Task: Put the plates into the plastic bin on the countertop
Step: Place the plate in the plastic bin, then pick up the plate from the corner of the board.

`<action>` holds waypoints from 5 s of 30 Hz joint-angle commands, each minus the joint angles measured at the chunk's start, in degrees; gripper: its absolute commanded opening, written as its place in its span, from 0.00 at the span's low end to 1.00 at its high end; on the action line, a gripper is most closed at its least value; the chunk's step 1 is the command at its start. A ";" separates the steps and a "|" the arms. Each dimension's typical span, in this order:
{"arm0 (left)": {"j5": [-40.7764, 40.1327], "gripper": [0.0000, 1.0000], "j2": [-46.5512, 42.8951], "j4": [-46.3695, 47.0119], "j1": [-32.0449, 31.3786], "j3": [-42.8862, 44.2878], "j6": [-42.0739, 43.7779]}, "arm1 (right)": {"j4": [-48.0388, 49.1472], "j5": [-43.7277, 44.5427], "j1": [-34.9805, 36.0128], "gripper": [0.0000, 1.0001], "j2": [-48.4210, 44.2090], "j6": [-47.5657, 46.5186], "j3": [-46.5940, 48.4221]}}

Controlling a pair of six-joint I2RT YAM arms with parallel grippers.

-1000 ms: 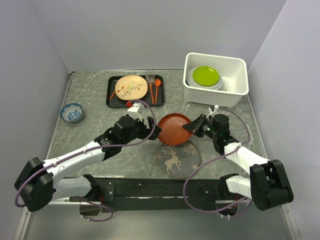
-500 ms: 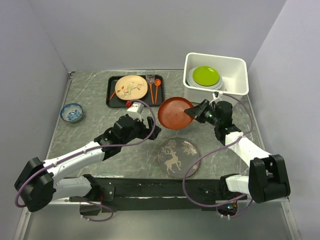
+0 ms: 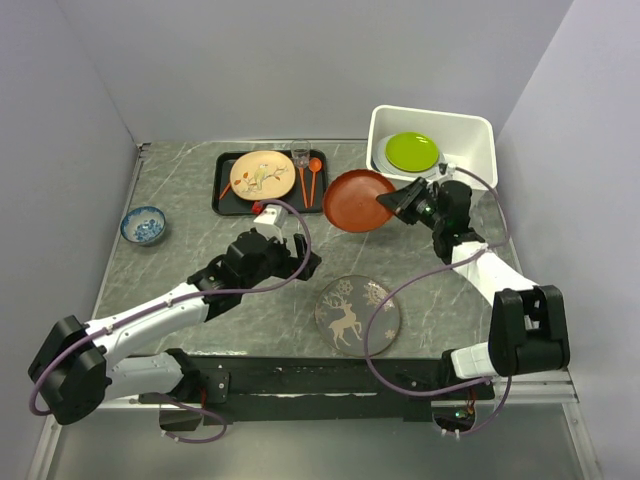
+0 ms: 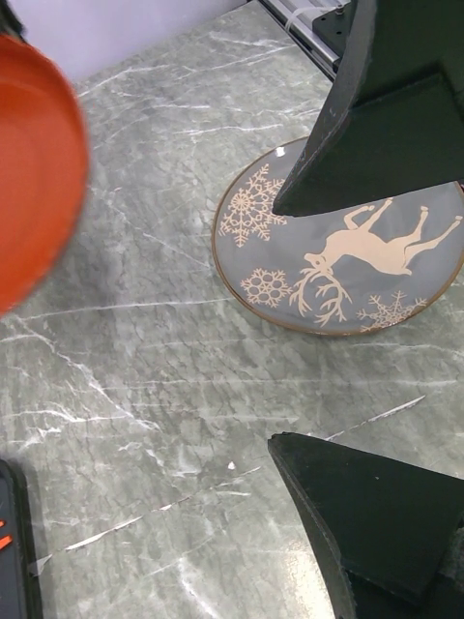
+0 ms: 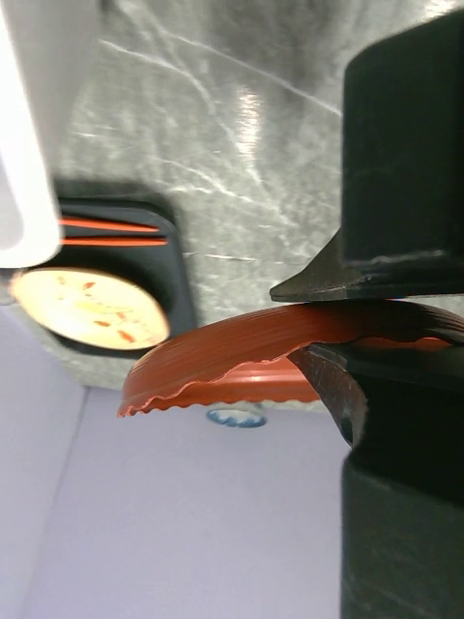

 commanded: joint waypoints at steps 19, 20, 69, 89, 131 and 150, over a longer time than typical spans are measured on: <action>4.44 0.99 10.99 0.64 0.23 5.16 2.46 | 0.09 -3.05 -10.37 0.00 6.42 1.22 14.75; 4.44 0.99 11.25 0.64 0.23 5.16 2.46 | 0.53 -3.14 -10.55 0.00 6.86 1.31 14.92; 4.27 0.99 15.91 1.69 0.67 4.46 0.61 | -5.18 -0.16 -18.28 0.00 31.56 1.13 39.27; 3.04 0.99 15.74 0.29 0.58 4.54 0.52 | -8.08 0.19 -18.55 0.00 37.01 -0.19 43.40; 9.09 0.94 17.05 2.39 0.58 1.64 -0.53 | -24.78 13.48 -11.69 0.93 12.77 -15.23 38.42; 25.01 0.59 27.77 11.53 0.58 0.94 -1.94 | -23.19 8.19 -4.39 0.93 -15.18 -14.43 10.45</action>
